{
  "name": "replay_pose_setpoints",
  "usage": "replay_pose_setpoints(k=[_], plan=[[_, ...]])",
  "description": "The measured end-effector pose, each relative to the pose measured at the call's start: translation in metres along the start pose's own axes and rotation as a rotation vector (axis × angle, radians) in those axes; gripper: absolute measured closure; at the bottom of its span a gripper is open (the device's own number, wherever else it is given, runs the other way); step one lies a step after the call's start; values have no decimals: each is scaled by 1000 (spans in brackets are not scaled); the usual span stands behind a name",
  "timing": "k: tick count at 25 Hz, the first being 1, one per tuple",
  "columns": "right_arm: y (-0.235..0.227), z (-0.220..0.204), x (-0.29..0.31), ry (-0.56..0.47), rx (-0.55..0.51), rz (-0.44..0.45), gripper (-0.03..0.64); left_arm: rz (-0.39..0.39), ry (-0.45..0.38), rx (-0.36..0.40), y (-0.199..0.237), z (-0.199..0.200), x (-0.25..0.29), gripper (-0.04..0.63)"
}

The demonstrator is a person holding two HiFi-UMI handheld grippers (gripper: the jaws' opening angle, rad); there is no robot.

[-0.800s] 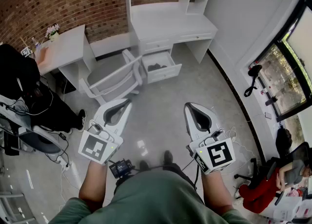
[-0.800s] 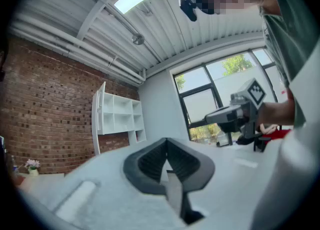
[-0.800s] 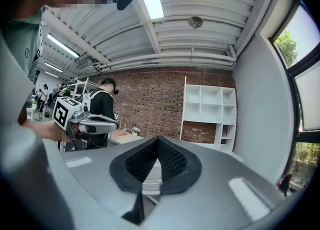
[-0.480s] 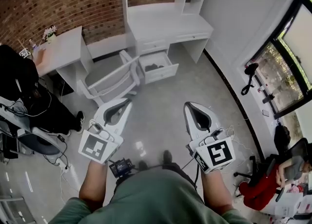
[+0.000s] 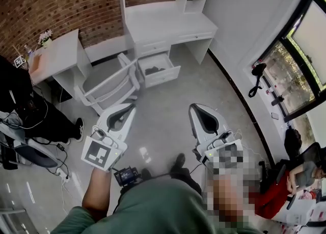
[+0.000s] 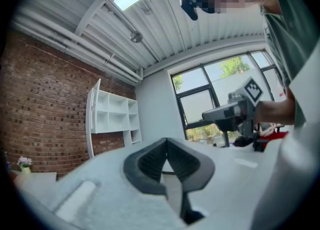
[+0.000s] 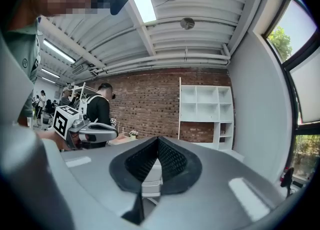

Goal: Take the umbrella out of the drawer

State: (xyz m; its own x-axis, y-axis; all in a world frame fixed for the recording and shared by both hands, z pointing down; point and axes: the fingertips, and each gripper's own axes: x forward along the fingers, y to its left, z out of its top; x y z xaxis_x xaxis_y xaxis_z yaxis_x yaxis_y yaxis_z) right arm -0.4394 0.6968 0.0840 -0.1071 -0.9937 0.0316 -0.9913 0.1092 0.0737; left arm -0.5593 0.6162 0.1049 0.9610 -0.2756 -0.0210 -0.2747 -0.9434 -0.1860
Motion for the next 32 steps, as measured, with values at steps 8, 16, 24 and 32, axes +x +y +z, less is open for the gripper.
replay_pose_setpoints(k=[8, 16, 24, 32], plan=[[-94, -17, 4, -20, 30, 36, 611, 23, 41, 25, -20, -7, 94, 592], [-218, -33, 17, -27, 61, 90, 611, 56, 66, 36, -34, -4, 216, 592], [-293, -42, 42, -29, 71, 138, 611, 92, 97, 37, -29, -9, 291, 592], [-333, -56, 99, 5, 68, 121, 611, 72, 97, 24, 22, -34, 346, 592]])
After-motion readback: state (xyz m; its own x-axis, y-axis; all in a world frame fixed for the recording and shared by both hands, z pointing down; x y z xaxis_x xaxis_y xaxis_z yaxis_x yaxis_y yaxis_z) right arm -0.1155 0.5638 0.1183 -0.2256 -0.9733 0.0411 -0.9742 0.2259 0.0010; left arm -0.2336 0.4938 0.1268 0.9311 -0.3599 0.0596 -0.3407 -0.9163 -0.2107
